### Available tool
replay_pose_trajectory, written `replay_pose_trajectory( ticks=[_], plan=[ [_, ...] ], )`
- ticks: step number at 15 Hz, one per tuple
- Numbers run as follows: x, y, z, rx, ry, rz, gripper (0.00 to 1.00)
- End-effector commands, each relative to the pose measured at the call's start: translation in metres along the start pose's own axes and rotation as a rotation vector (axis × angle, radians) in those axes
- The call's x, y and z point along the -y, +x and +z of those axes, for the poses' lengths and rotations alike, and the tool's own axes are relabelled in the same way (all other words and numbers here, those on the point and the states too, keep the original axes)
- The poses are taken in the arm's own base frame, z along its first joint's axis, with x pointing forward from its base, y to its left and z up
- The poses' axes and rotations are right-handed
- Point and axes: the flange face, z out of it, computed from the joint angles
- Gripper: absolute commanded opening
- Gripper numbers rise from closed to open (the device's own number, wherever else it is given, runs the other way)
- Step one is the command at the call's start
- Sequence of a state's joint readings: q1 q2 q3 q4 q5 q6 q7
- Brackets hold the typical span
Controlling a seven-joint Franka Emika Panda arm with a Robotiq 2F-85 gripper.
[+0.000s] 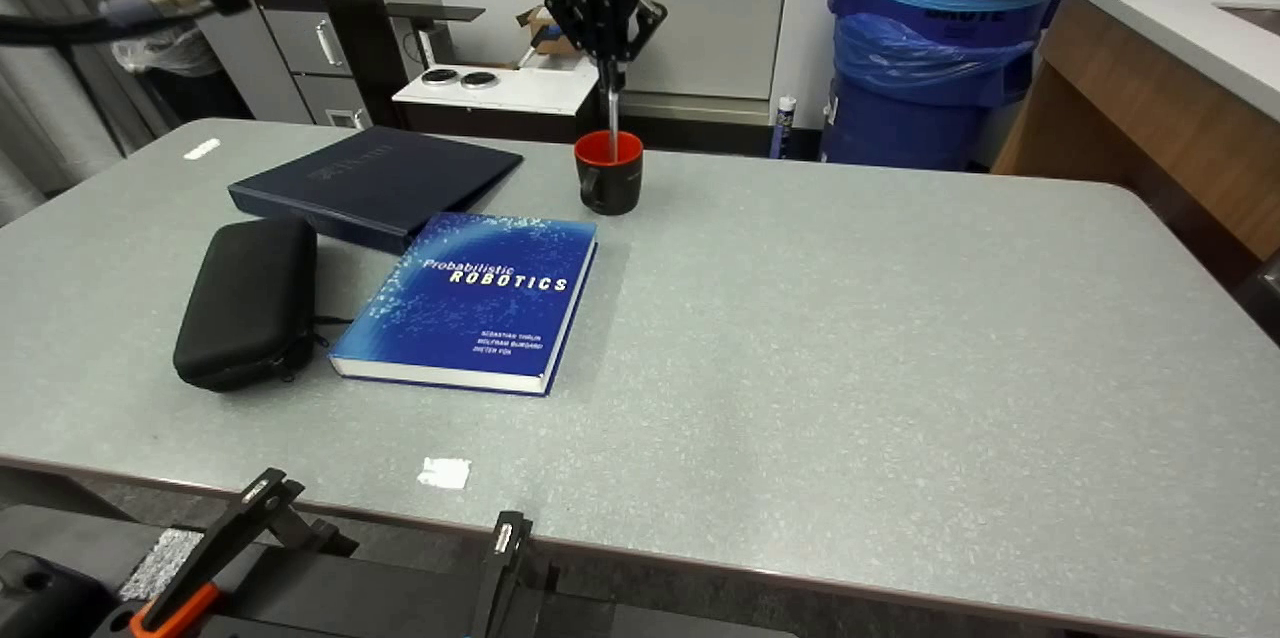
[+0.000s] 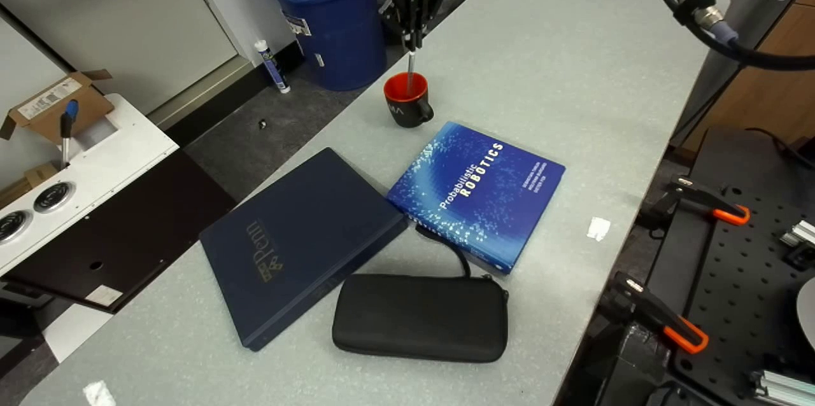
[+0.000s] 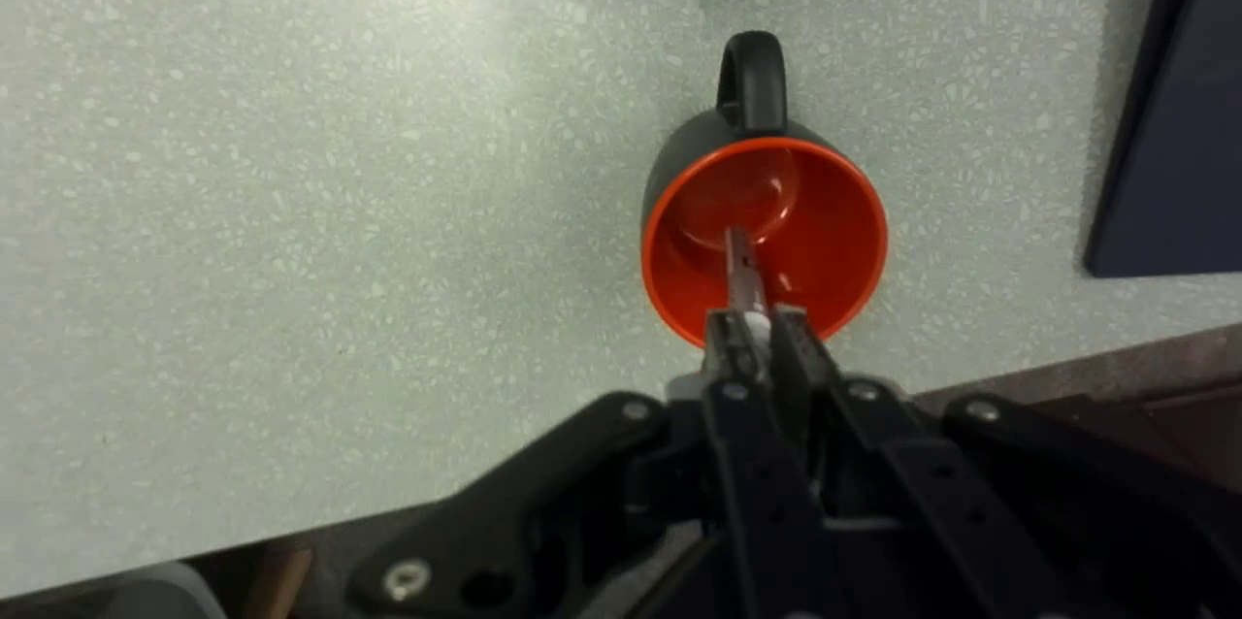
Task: Put the pen in the mug on the table
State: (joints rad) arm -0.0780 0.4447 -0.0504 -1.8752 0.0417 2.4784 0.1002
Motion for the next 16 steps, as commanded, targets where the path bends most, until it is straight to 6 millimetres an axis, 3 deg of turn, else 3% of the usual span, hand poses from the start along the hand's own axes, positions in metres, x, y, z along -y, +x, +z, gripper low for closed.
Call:
replay_pose_trajectory(
  ticks=[1, 3, 6, 8, 10, 13, 16],
  plan=[
    [-0.019, -0.036, -0.059, -0.059, 0.015, -0.054, 0.03],
    [-0.037, -0.054, -0.074, -0.044, -0.028, -0.080, 0.03],
    [-0.077, -0.076, -0.069, 0.060, -0.138, -0.121, 0.03],
    [-0.095, -0.077, -0.042, 0.150, -0.231, -0.099, 0.03],
    [-0.098, -0.072, -0.006, 0.232, -0.268, -0.086, 0.03],
    [-0.082, -0.055, 0.058, 0.252, -0.267, -0.004, 0.03],
    [-0.060, -0.034, 0.101, 0.232, -0.261, 0.062, 0.03]
  ],
)
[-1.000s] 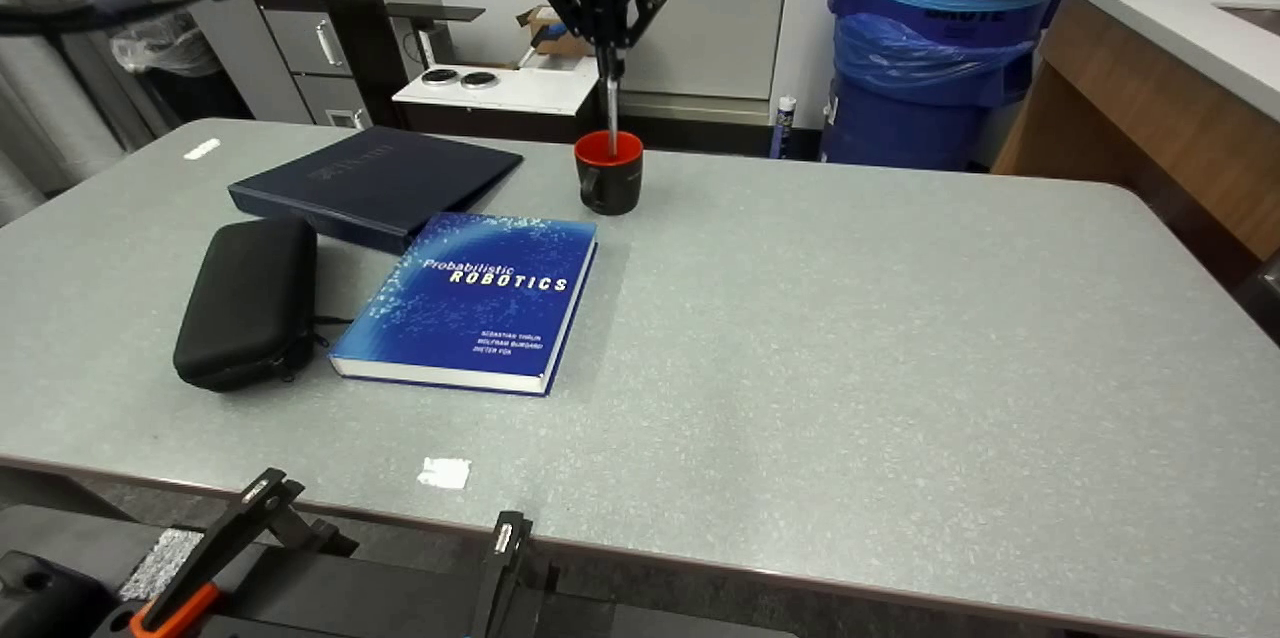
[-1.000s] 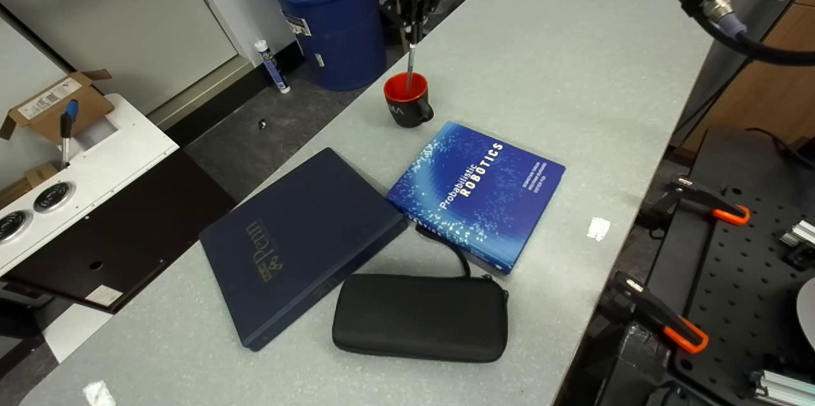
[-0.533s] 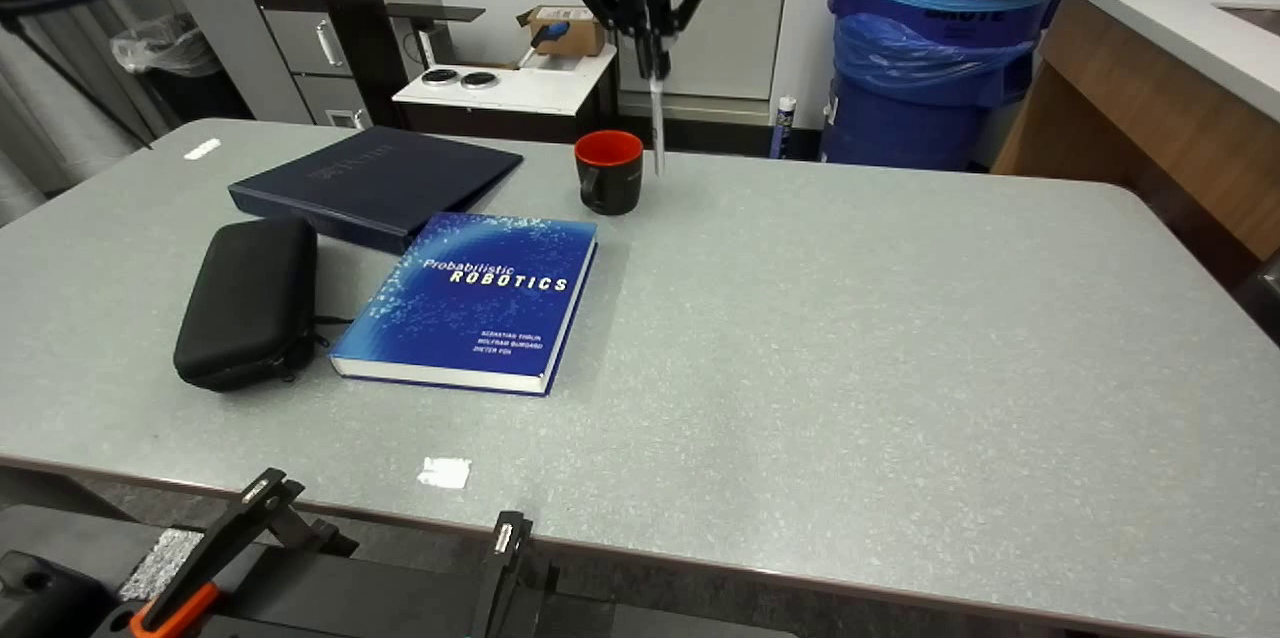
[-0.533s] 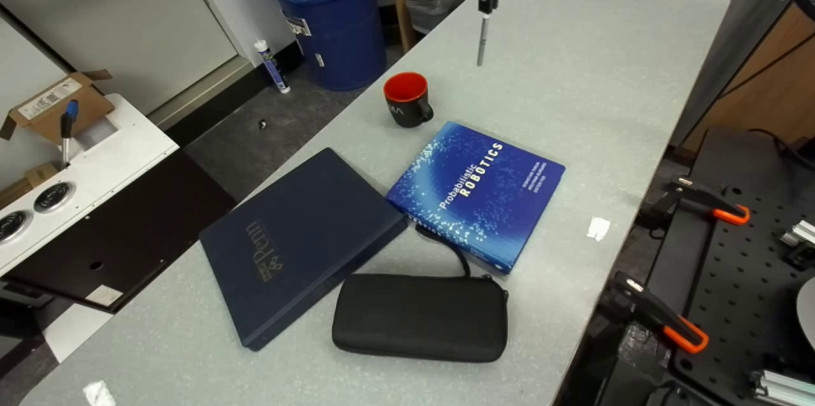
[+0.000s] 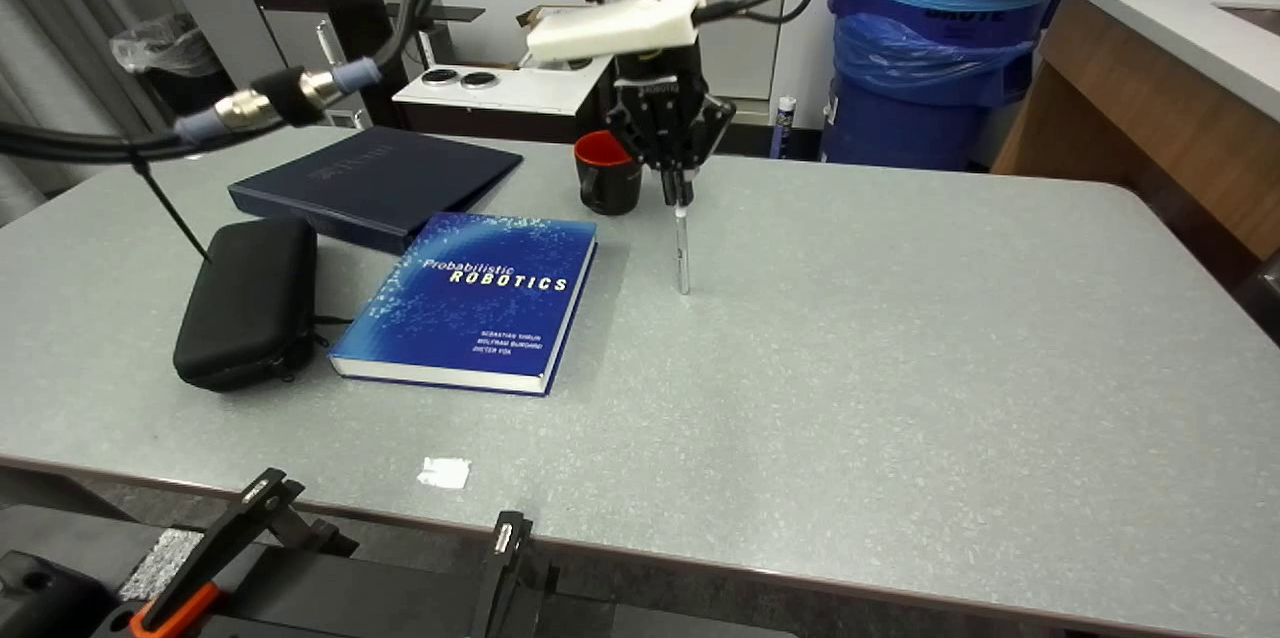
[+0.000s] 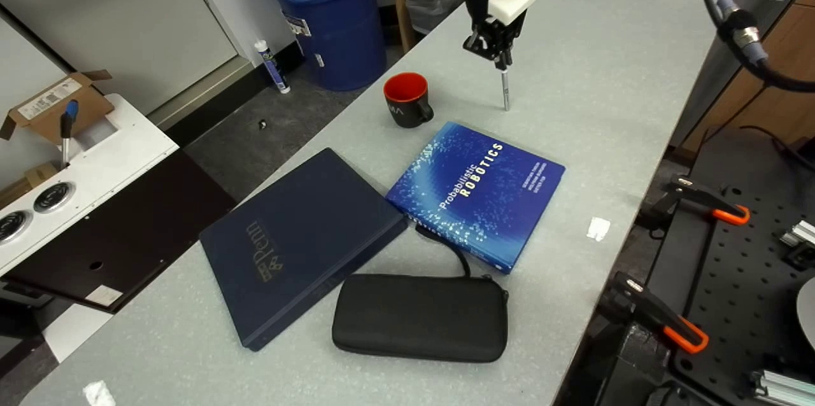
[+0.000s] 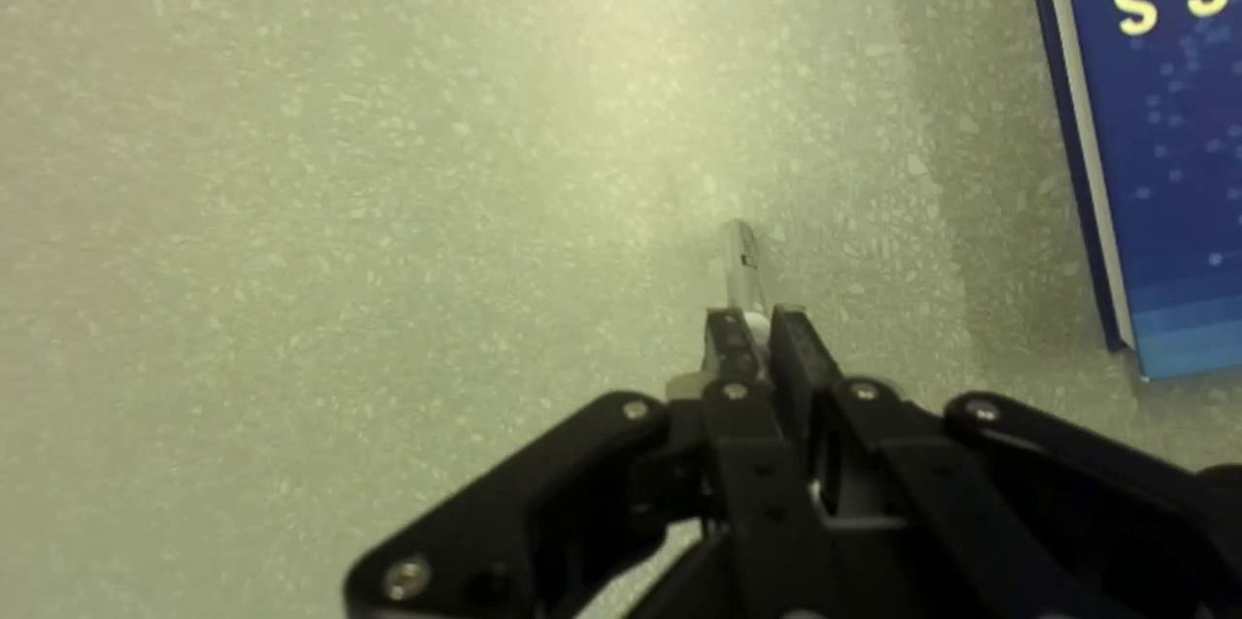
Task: Put the pen in the mug on the table
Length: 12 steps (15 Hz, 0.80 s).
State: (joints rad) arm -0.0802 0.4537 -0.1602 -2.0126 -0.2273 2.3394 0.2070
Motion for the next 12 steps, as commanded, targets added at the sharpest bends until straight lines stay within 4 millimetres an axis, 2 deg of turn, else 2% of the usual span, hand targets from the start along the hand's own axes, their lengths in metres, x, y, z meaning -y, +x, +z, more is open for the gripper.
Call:
replay_pose_trajectory(
  ticks=[1, 3, 6, 7, 8, 12],
  plan=[
    [0.036, 0.052, 0.029, -0.049, 0.015, 0.092, 0.03],
    [0.046, 0.068, 0.035, -0.079, 0.047, 0.132, 0.03],
    [0.051, 0.082, 0.036, -0.126, 0.059, 0.173, 0.03],
    [0.051, 0.083, 0.034, -0.143, 0.058, 0.182, 0.35],
    [0.049, 0.083, 0.032, -0.154, 0.057, 0.187, 0.36],
    [0.041, 0.082, 0.021, -0.198, 0.056, 0.203, 0.66]
  ],
)
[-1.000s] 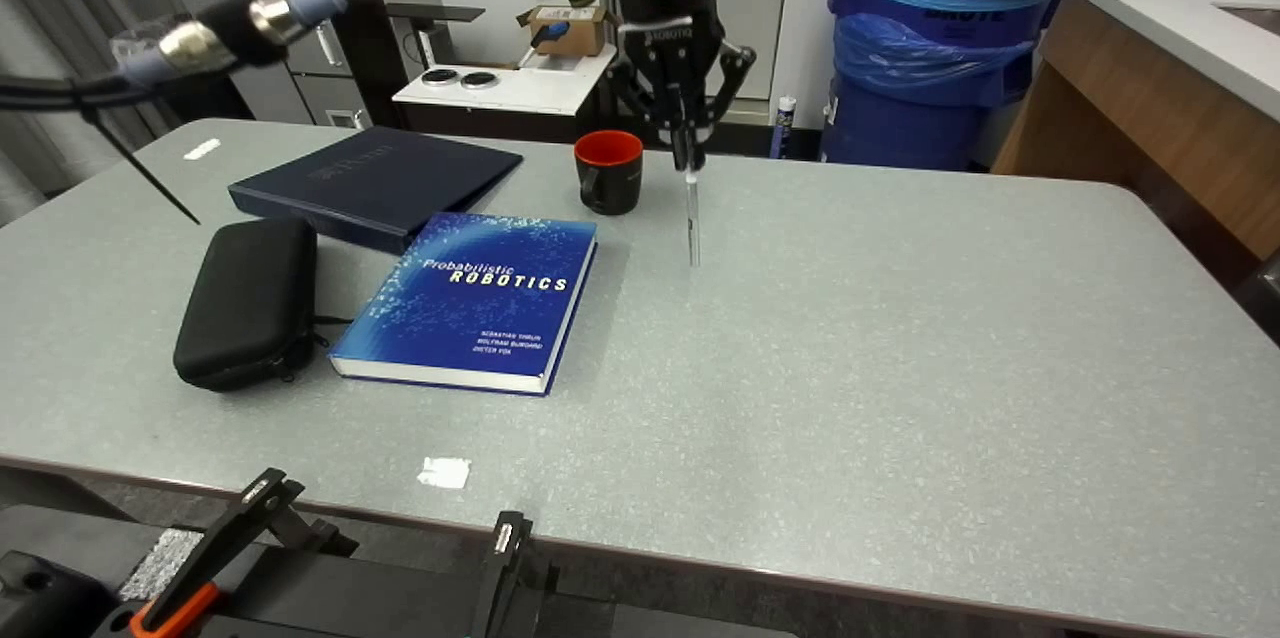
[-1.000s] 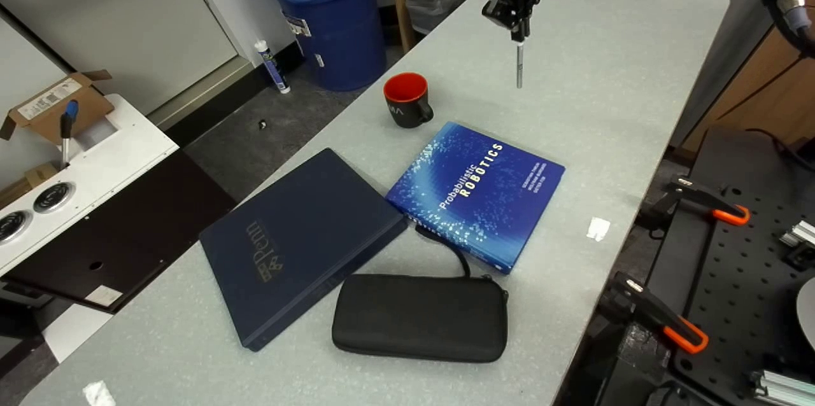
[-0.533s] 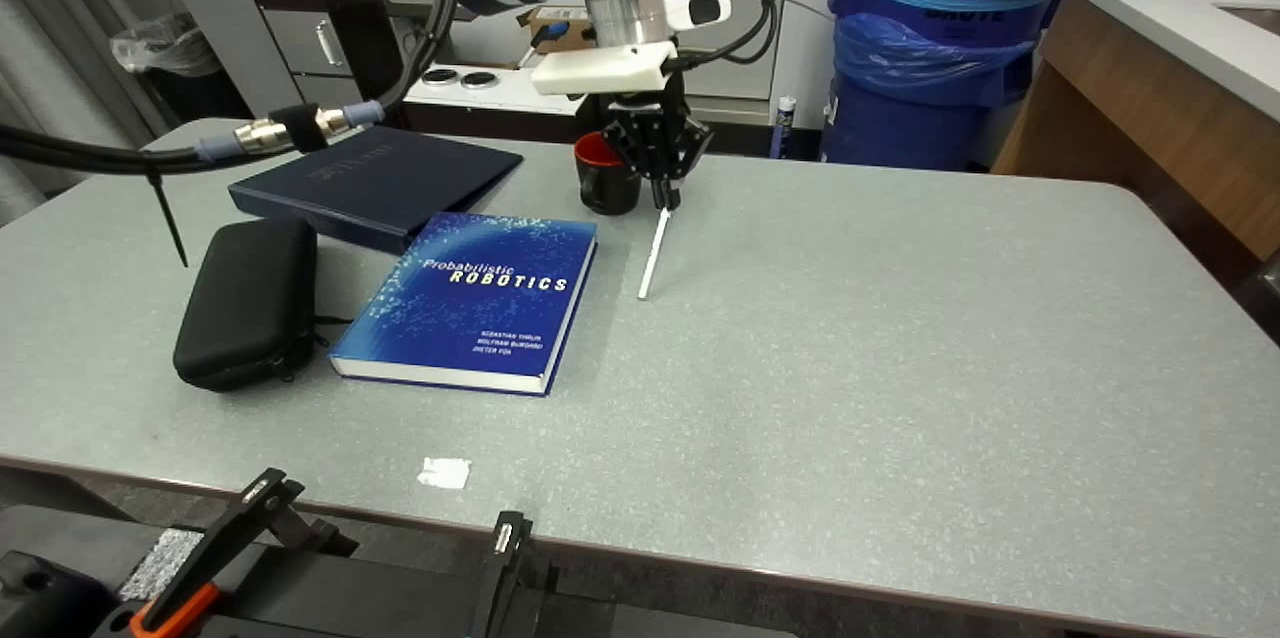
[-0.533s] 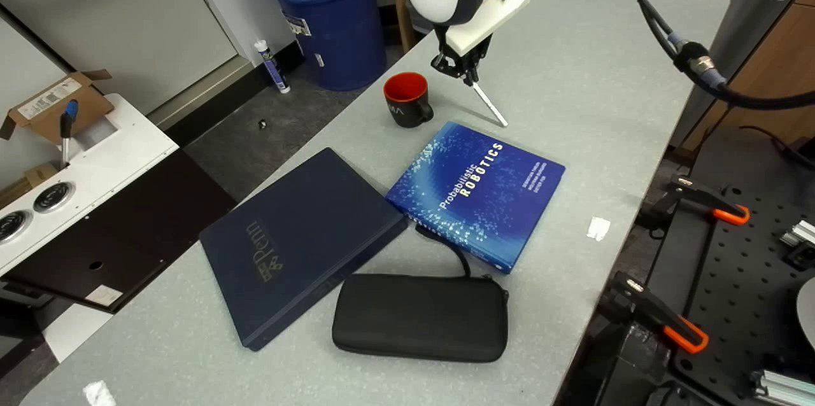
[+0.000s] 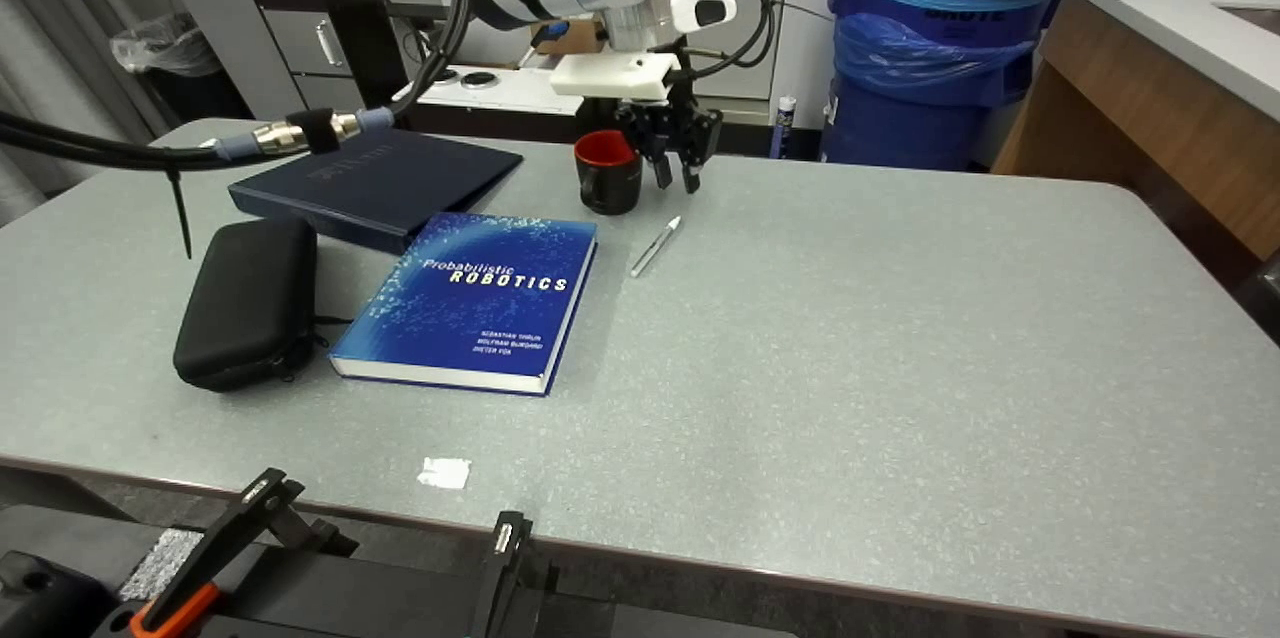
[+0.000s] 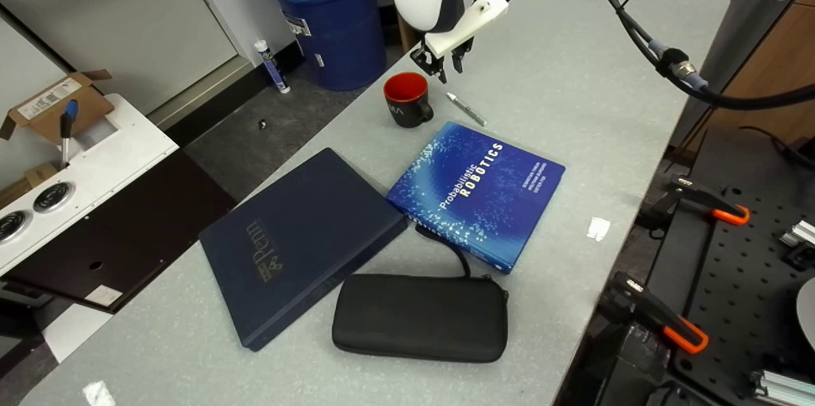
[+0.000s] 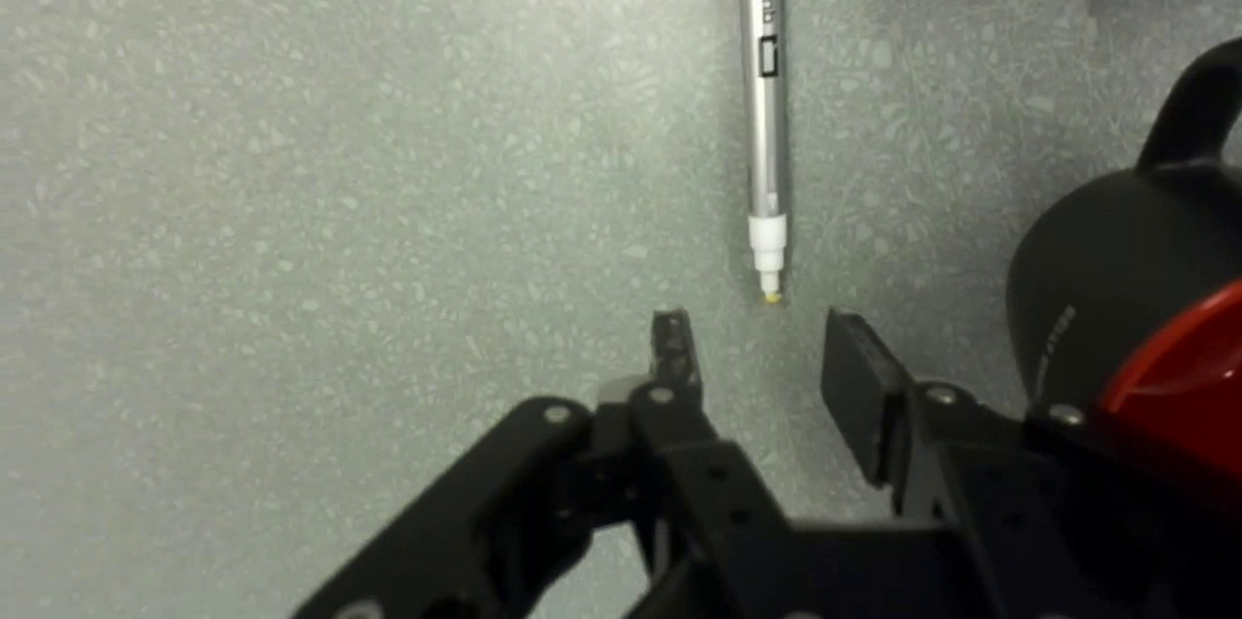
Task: Put the pen in the mug on the table
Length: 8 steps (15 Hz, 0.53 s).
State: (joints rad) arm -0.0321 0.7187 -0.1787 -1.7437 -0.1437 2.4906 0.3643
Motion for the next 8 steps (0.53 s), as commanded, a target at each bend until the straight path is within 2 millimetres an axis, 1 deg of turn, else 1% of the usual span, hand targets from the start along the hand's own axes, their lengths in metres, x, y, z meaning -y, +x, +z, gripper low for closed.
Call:
replay_pose_trajectory(
  ticks=[1, 3, 4, 5, 8],
  plan=[
    [-0.0026, 0.0067, -0.0107, -0.050, 0.006, 0.041, 0.74],
    [-0.0025, 0.0083, -0.0127, -0.050, 0.010, 0.038, 0.88],
    [-0.0019, 0.0097, -0.0127, -0.047, 0.010, 0.041, 0.96],
    [-0.0011, 0.0109, -0.0131, -0.040, 0.013, 0.040, 1.00],
    [-0.0001, 0.0128, -0.0153, -0.021, 0.011, 0.024, 1.00]
  ],
)
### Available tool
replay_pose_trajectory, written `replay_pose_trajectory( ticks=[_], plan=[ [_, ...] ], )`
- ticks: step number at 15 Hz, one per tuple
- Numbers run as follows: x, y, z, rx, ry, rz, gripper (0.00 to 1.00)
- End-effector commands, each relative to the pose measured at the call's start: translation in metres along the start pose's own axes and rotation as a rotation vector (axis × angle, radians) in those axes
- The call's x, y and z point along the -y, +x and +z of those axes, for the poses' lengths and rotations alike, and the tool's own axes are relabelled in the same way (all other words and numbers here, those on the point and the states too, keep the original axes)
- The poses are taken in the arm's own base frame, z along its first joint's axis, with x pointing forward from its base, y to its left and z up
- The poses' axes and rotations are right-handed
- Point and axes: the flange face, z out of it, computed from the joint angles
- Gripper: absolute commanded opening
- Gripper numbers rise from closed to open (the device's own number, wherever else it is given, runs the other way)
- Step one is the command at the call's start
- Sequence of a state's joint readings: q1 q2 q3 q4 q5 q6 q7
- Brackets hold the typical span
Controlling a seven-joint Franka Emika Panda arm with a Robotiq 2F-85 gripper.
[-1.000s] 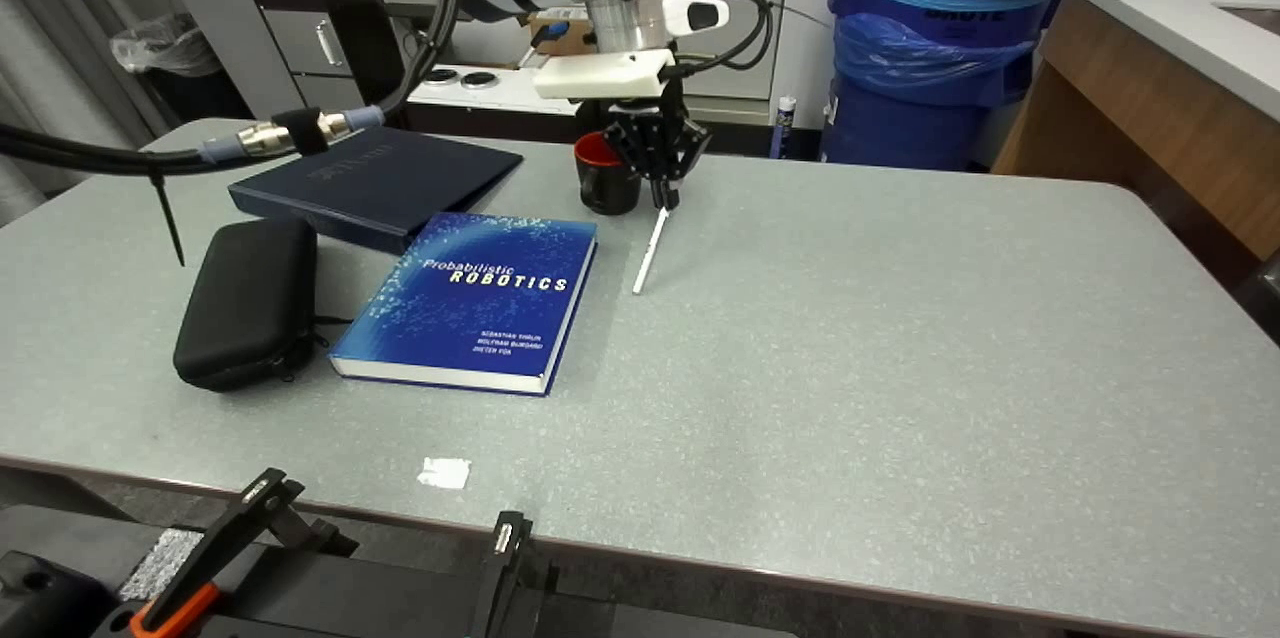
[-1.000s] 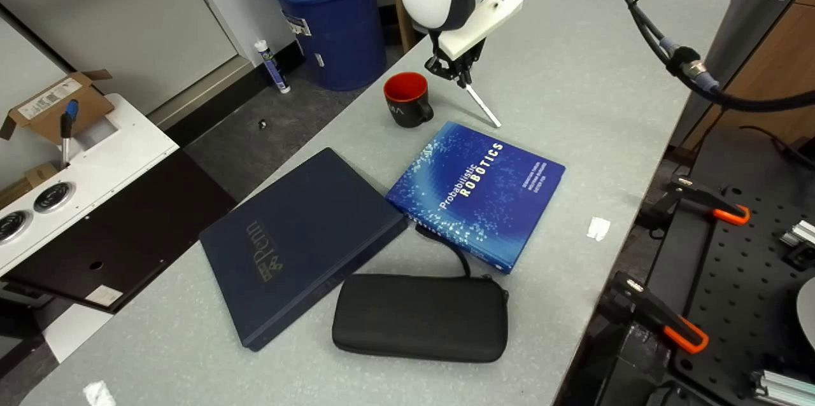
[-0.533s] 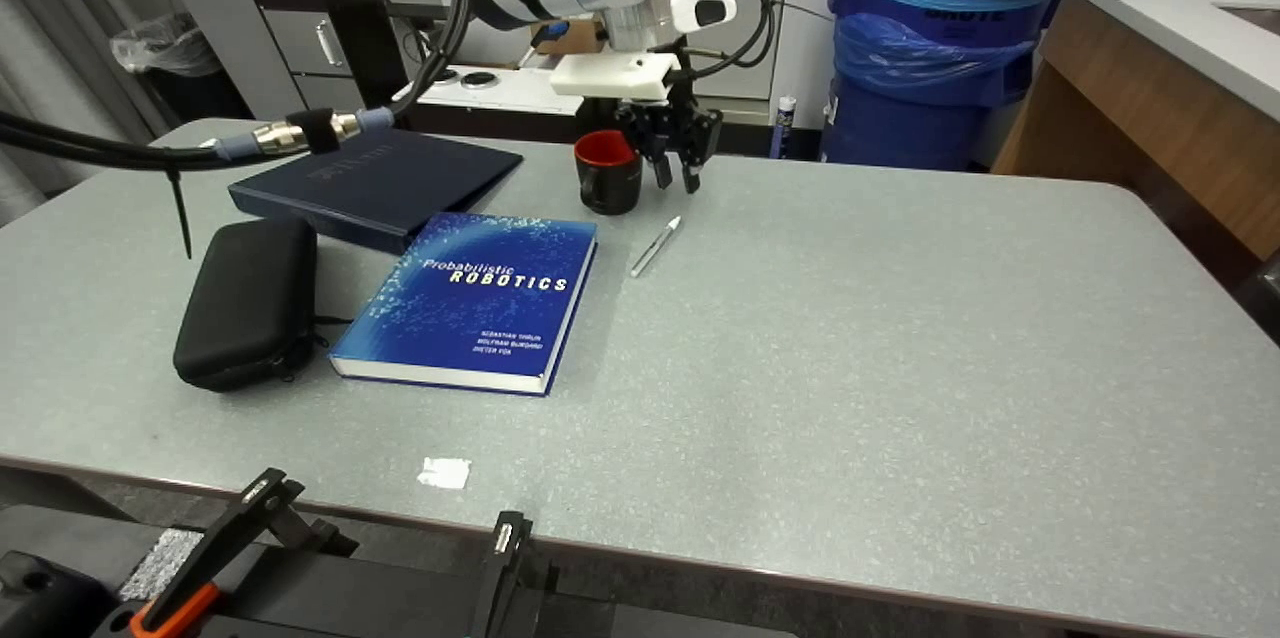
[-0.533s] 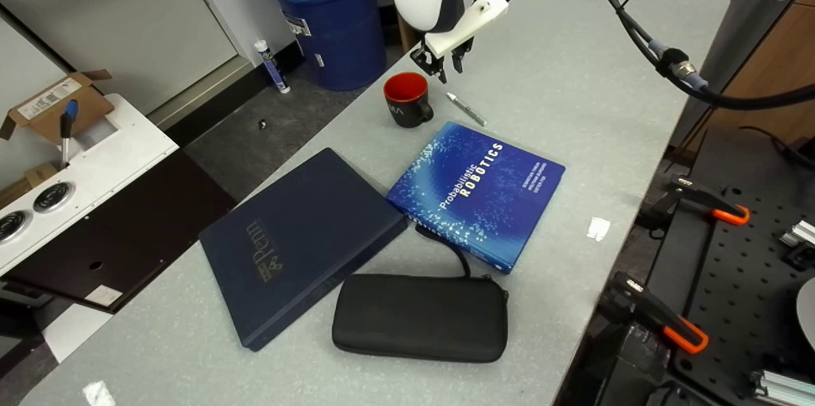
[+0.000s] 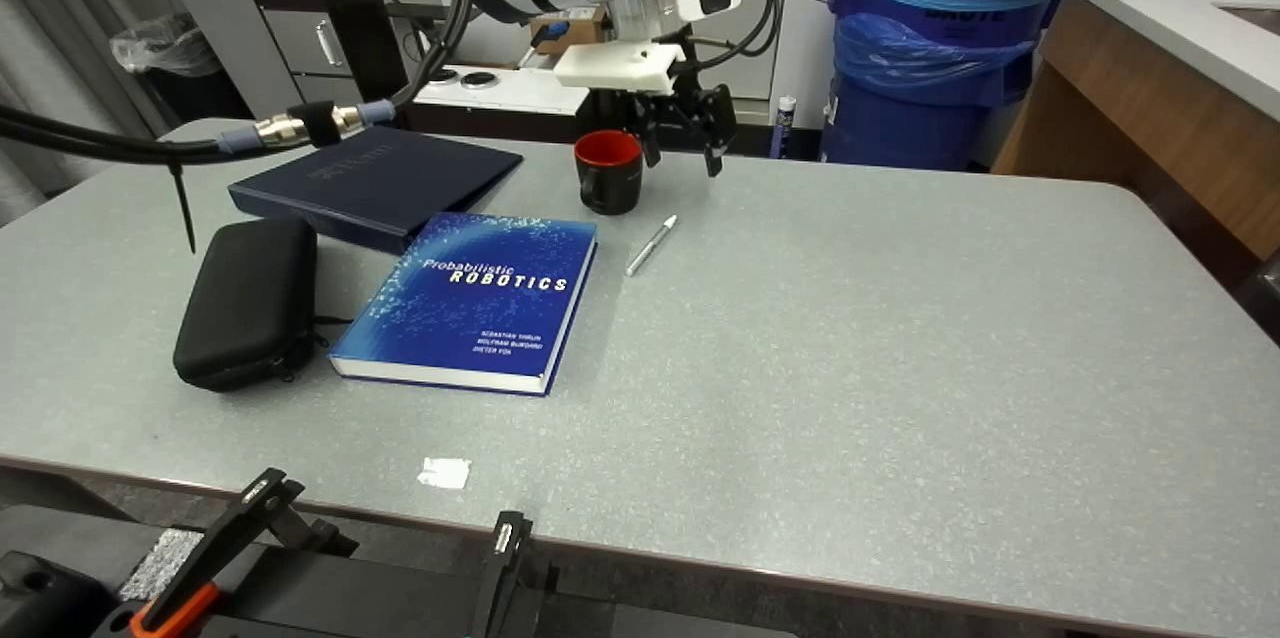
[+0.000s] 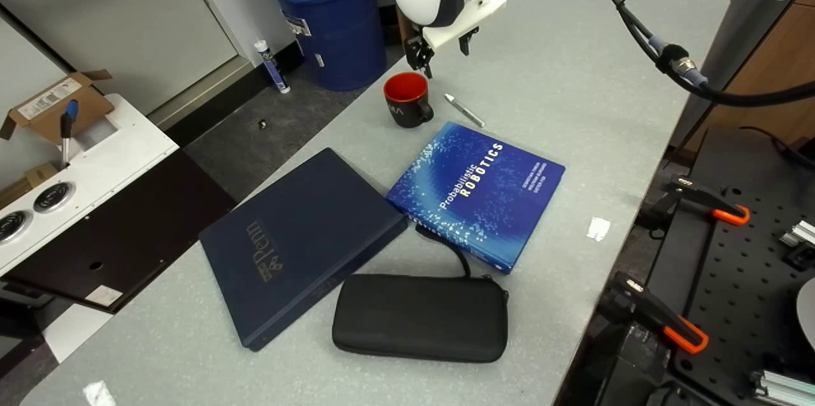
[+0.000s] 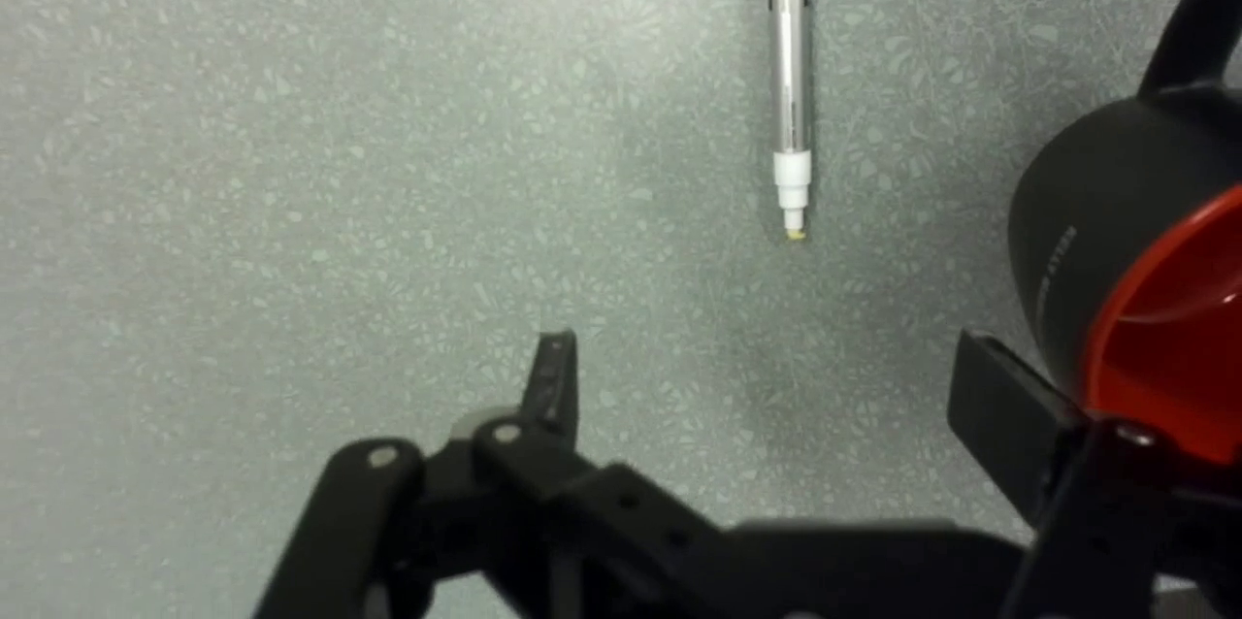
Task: Put the pen in the mug on the table
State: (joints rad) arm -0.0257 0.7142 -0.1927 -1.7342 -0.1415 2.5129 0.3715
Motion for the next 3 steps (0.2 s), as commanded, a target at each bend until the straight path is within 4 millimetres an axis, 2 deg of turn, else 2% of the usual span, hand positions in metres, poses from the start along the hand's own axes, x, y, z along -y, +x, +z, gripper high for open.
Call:
replay_pose_trajectory(
  ticks=[1, 3],
  plan=[
    [0.0002, 0.0012, -0.0007, 0.000, 0.000, -0.001, 1.00],
    [0.0007, 0.0017, -0.0014, -0.001, 0.001, -0.001, 1.00]
  ],
)
